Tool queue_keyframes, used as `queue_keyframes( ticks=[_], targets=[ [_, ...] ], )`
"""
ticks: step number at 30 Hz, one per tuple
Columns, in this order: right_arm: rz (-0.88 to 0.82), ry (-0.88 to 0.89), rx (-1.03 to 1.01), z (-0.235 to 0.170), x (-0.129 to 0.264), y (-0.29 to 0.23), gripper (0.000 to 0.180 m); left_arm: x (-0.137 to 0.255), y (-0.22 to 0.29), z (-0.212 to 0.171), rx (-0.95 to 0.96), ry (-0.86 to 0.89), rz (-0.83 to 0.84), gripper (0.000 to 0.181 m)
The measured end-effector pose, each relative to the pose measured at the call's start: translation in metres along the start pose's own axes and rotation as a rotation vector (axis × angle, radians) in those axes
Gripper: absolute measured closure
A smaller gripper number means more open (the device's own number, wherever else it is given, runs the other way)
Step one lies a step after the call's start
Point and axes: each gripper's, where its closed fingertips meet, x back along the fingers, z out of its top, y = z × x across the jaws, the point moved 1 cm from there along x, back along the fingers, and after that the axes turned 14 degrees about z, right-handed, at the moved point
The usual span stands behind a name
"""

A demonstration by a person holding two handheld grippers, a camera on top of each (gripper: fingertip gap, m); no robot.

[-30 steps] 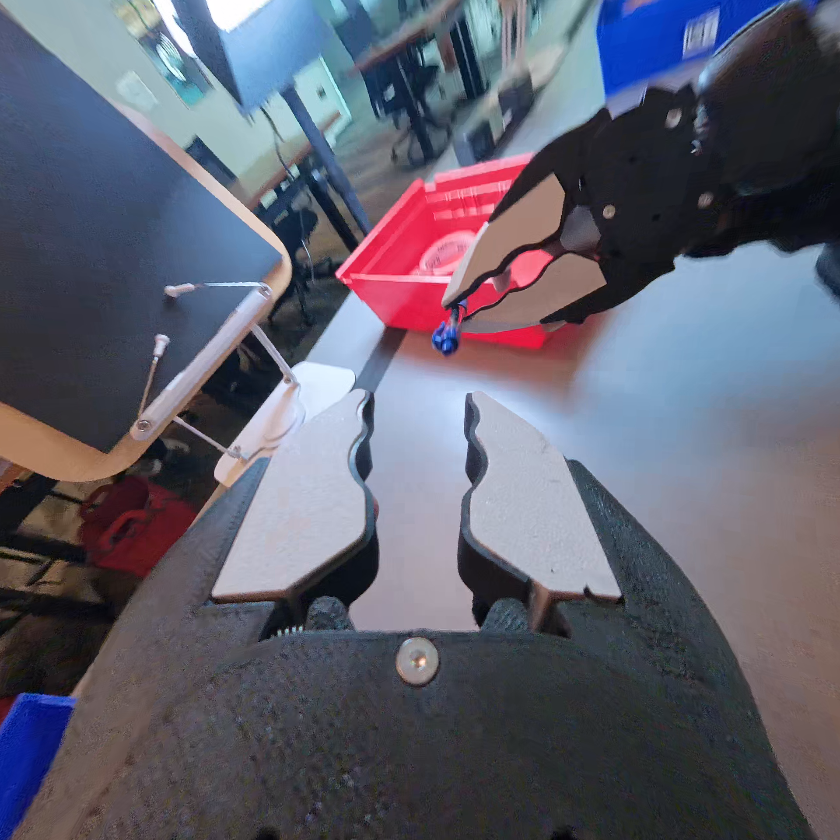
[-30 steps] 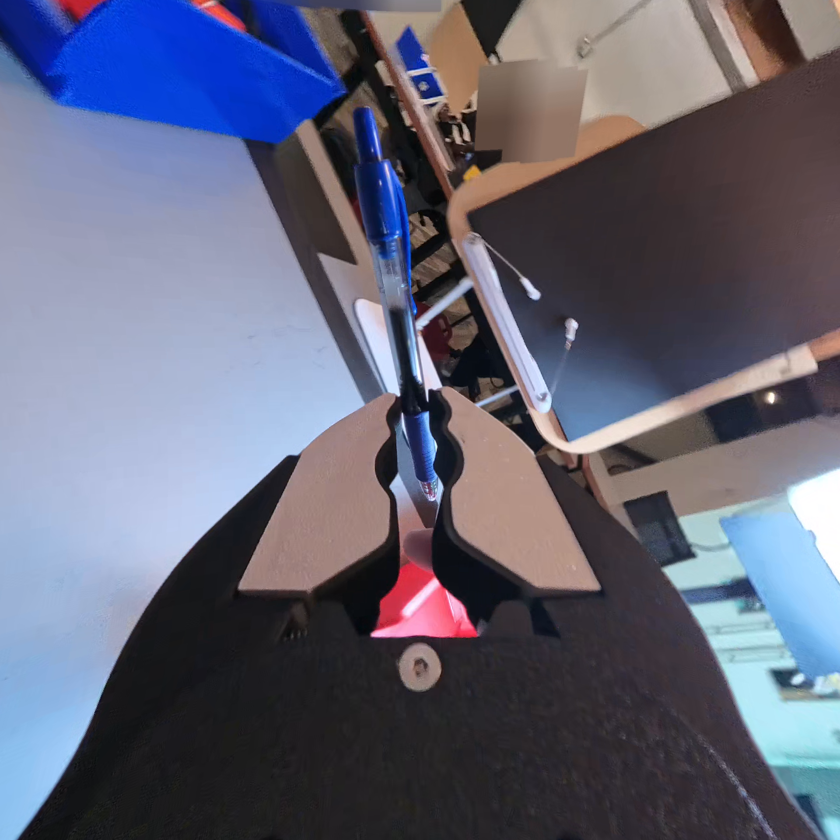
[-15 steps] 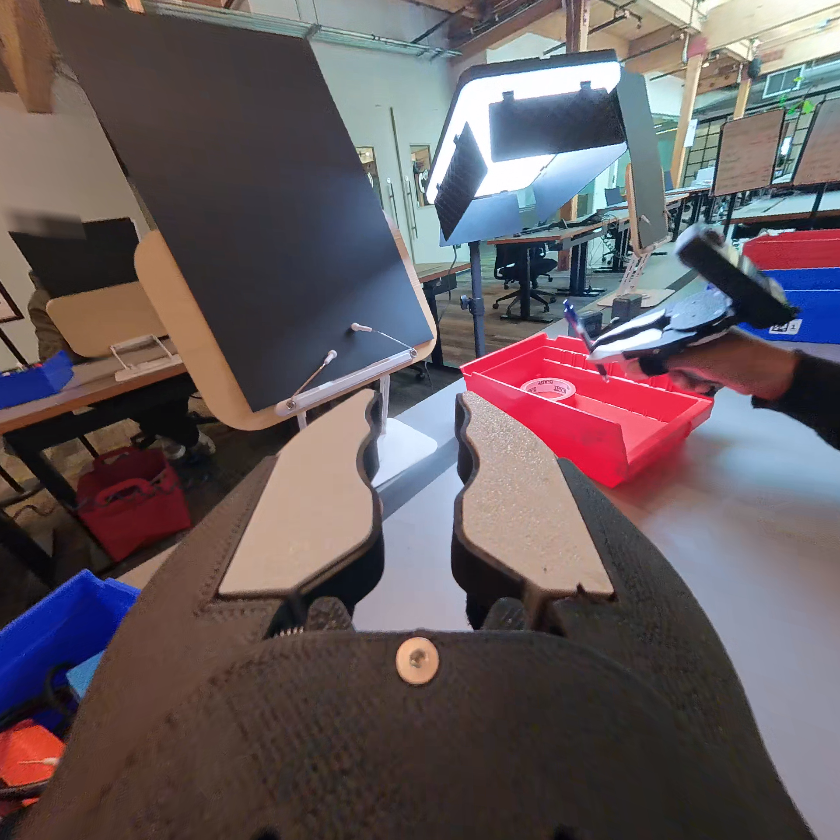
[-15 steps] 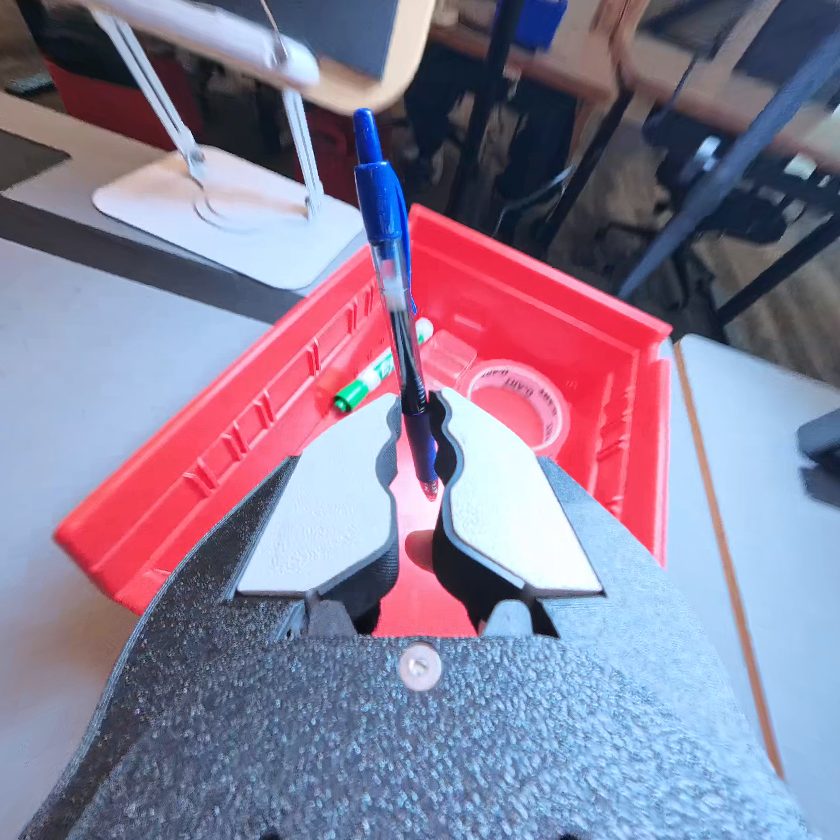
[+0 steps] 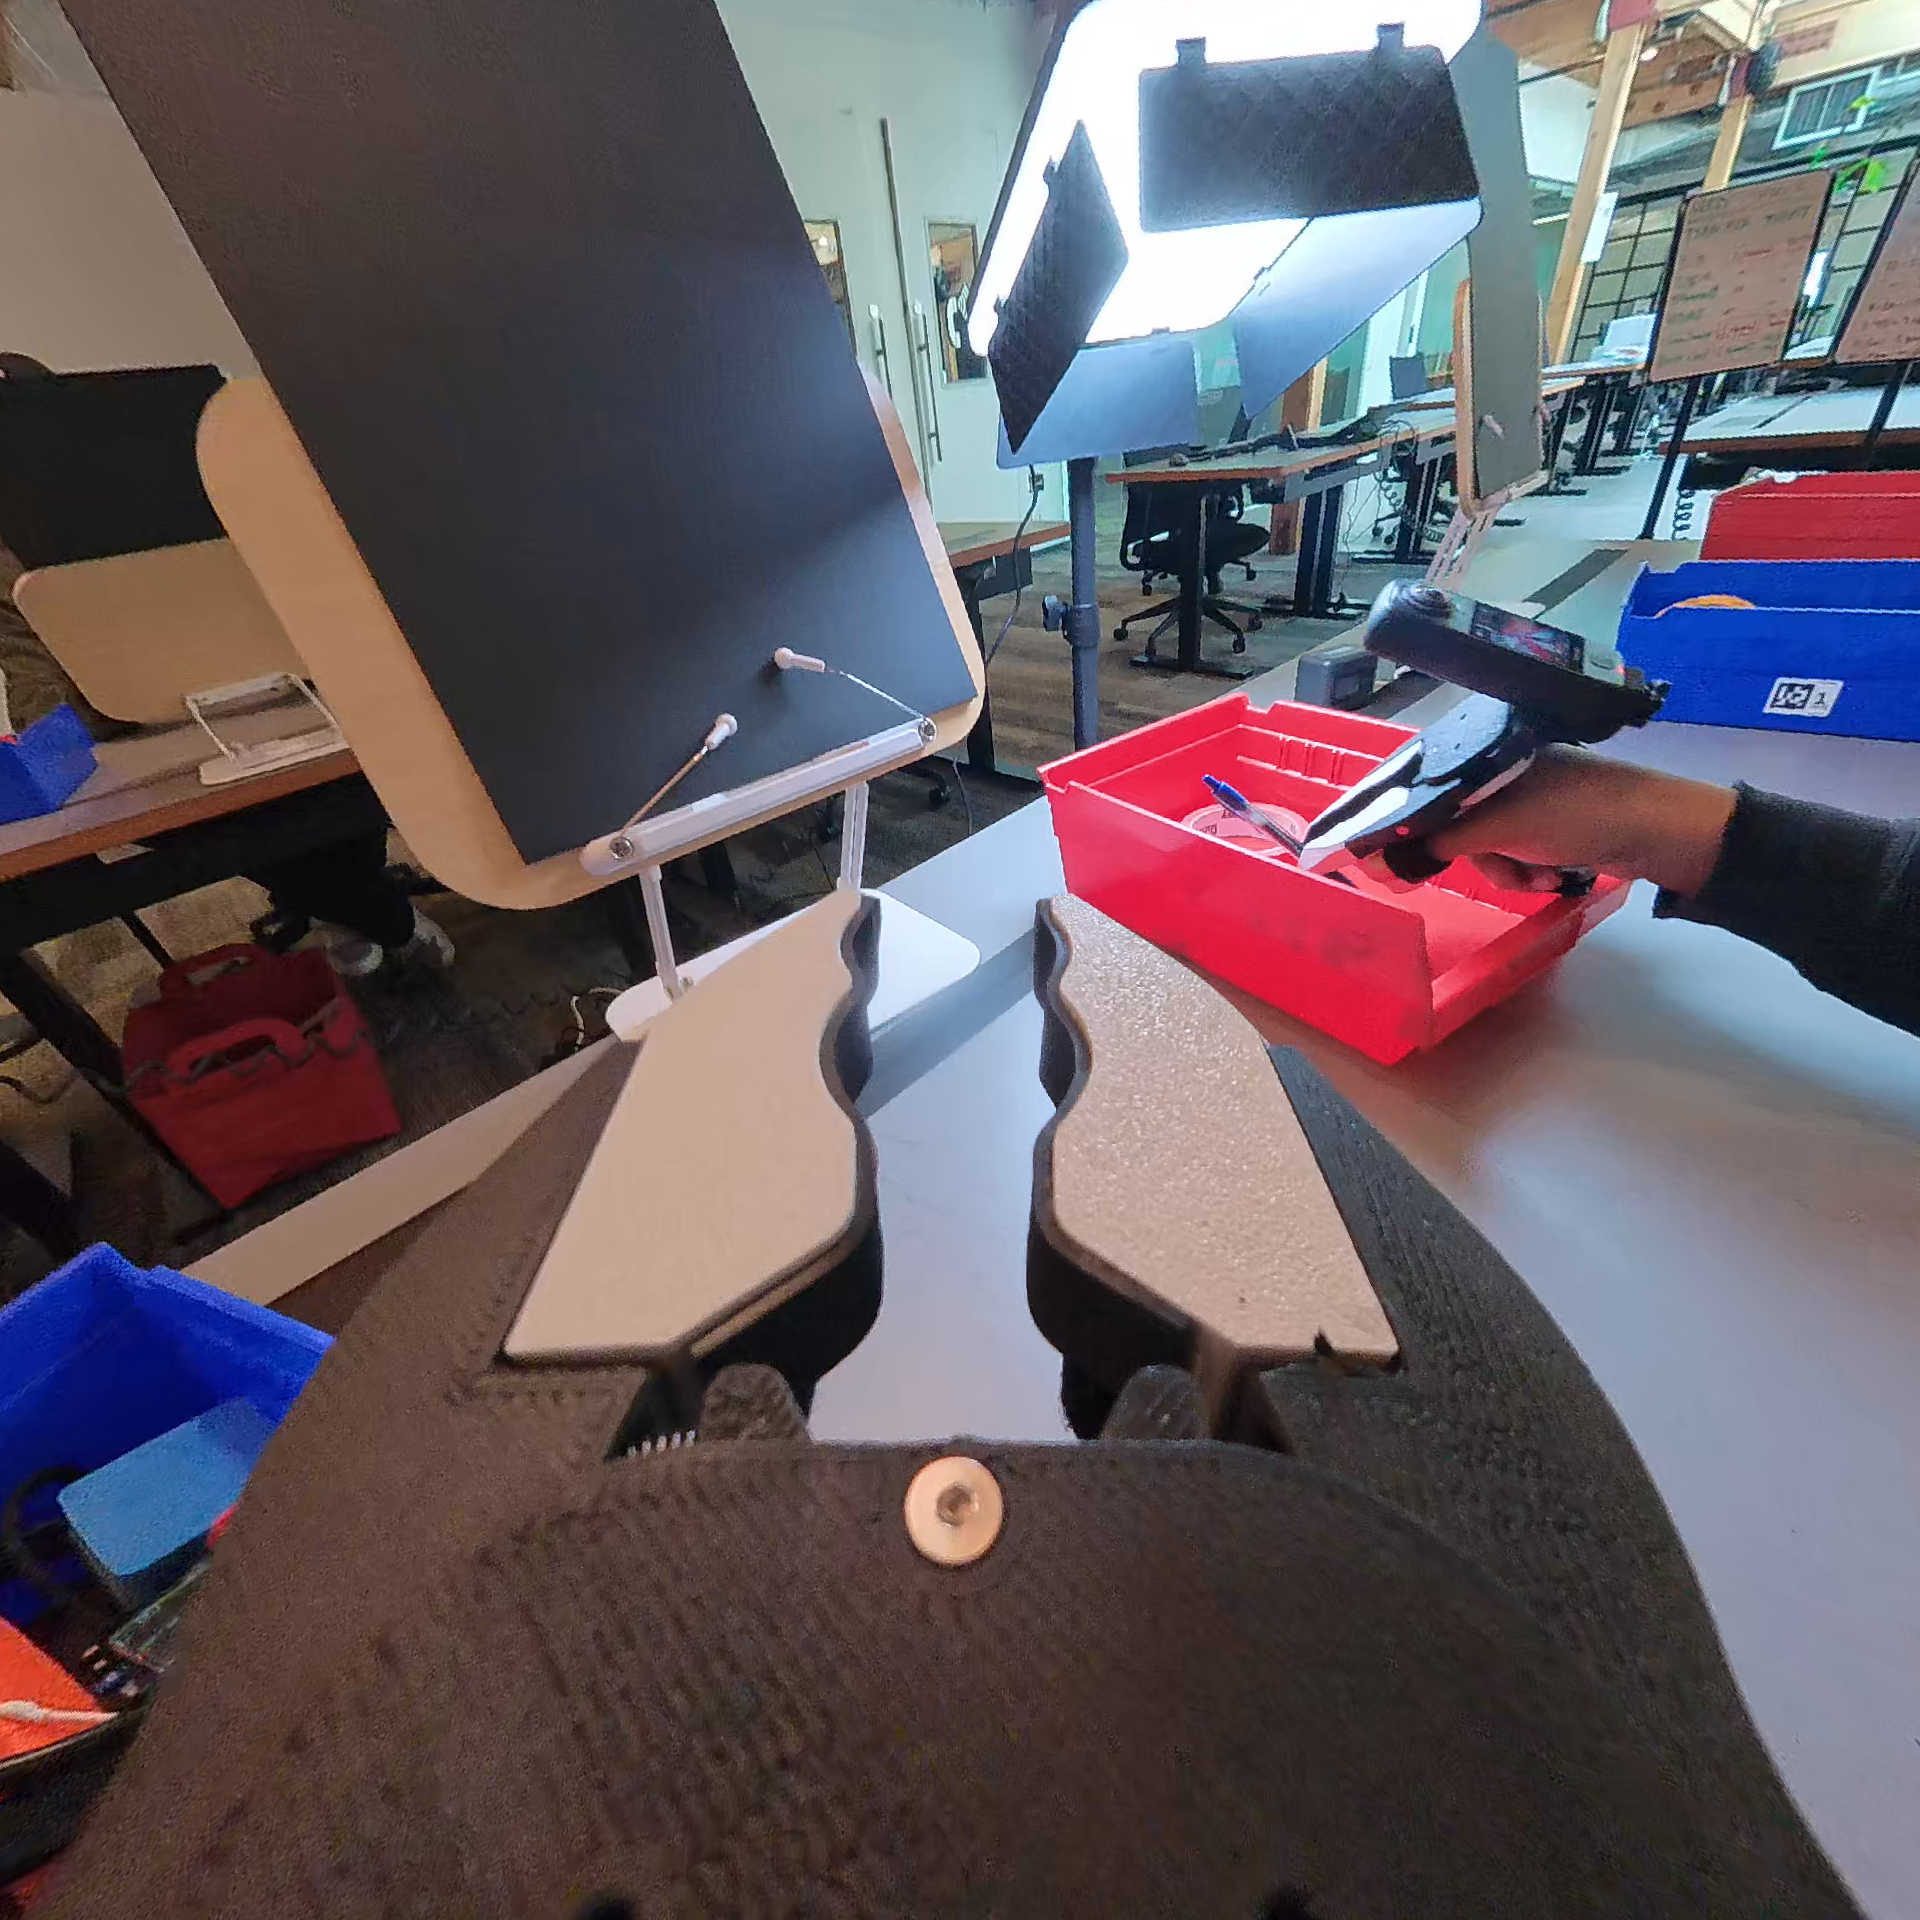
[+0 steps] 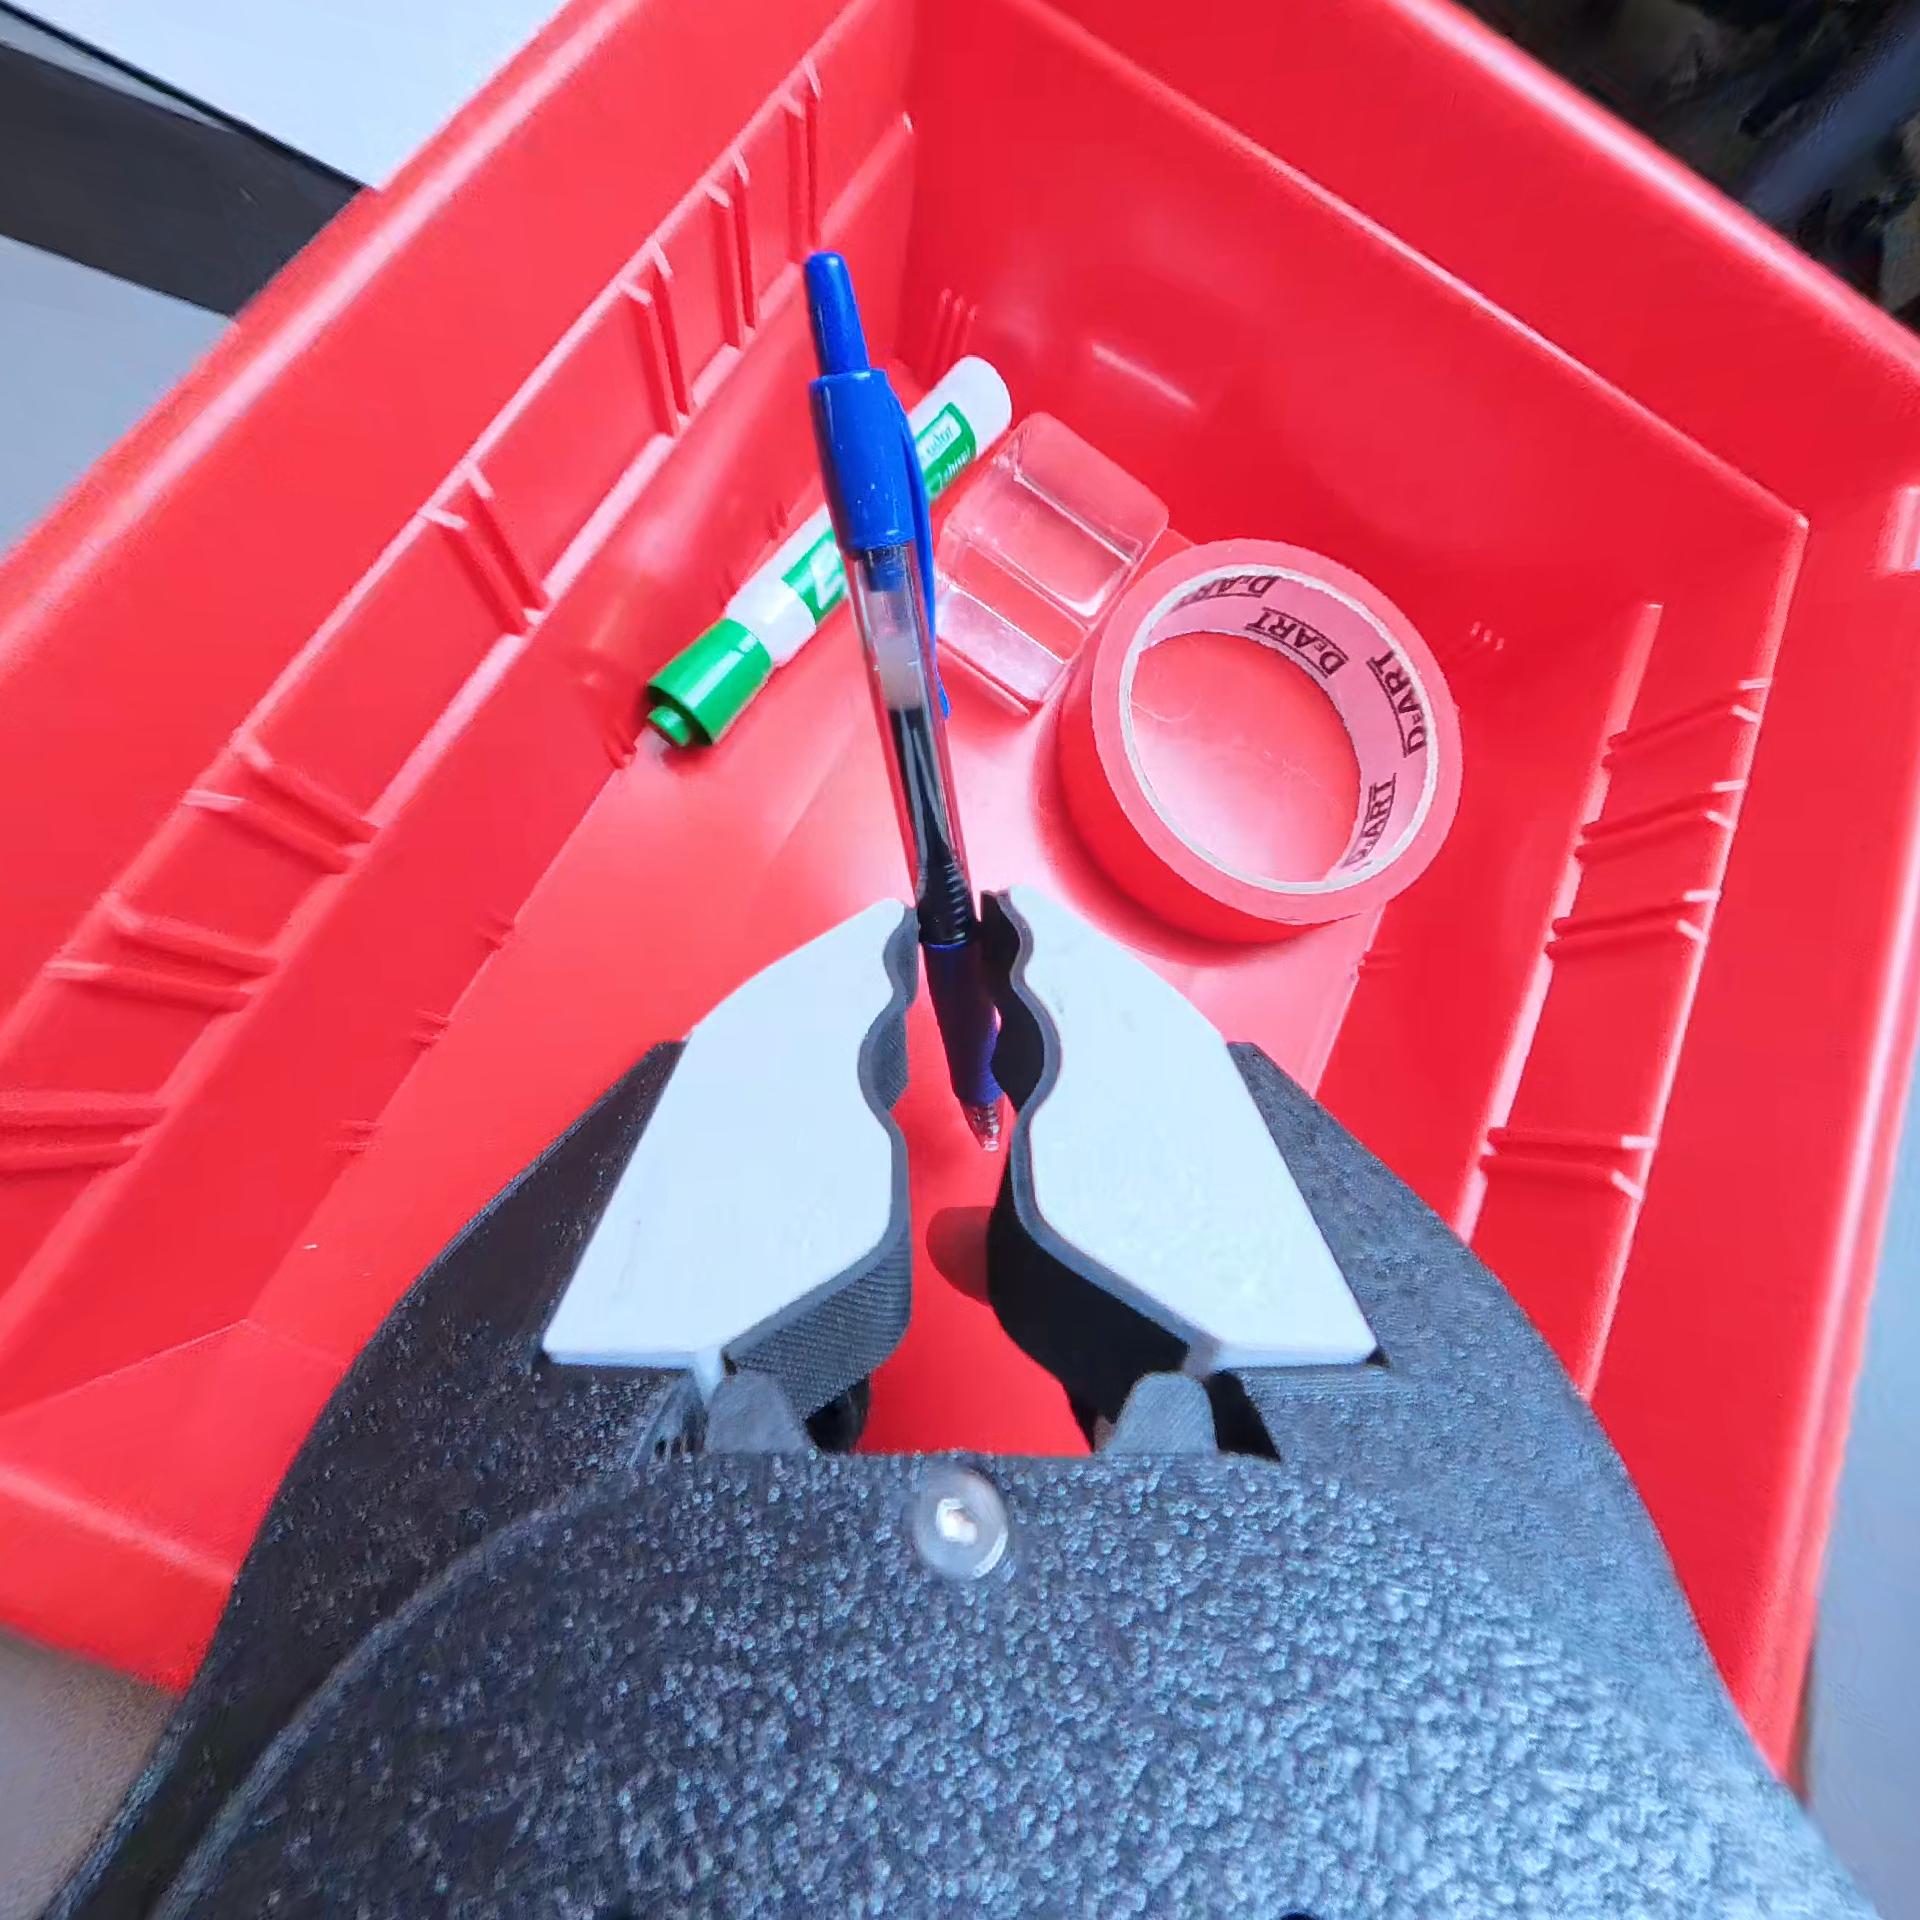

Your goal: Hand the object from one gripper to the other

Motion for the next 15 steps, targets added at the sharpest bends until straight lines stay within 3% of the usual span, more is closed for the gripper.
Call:
queue_keyframes(
  ticks=[7, 12, 15],
  targets=[
    [-0.083, -0.287, 0.068, -0.028, -0.018, 0.021, 0.168, -0.005, -0.004, -0.012, -0.009, -0.034, 0.012, 0.153],
    [-0.078, -0.305, 0.093, -0.031, -0.020, 0.019, 0.167, -0.006, -0.007, -0.015, 0.015, -0.040, 0.012, 0.153],
    [-0.069, -0.252, 0.103, -0.023, -0.018, 0.017, 0.155, -0.006, -0.008, -0.014, 0.004, -0.040, 0.016, 0.153]
  ],
)
